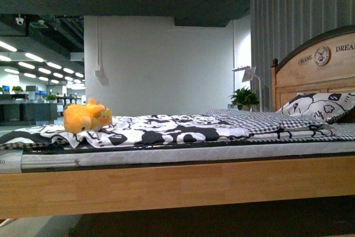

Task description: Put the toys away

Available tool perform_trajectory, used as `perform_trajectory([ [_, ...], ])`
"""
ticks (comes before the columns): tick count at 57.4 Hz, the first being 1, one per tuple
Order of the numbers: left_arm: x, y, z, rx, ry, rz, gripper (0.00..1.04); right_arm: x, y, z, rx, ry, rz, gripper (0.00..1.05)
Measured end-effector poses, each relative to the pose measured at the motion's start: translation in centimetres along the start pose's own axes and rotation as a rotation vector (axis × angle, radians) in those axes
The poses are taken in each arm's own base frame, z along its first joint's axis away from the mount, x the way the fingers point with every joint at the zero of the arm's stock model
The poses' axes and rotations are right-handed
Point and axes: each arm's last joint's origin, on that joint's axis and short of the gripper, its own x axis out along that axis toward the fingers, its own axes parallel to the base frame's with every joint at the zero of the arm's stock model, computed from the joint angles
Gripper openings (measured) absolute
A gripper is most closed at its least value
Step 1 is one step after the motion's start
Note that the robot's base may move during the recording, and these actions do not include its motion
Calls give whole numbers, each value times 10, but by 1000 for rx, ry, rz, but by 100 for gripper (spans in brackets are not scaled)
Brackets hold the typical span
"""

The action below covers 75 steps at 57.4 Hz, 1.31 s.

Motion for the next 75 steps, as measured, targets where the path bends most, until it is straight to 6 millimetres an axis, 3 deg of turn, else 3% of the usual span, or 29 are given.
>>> perform_trajectory([
  [75, 0, 0, 0, 0, 0, 0, 99, 0, 0, 0, 0, 0, 0, 103],
])
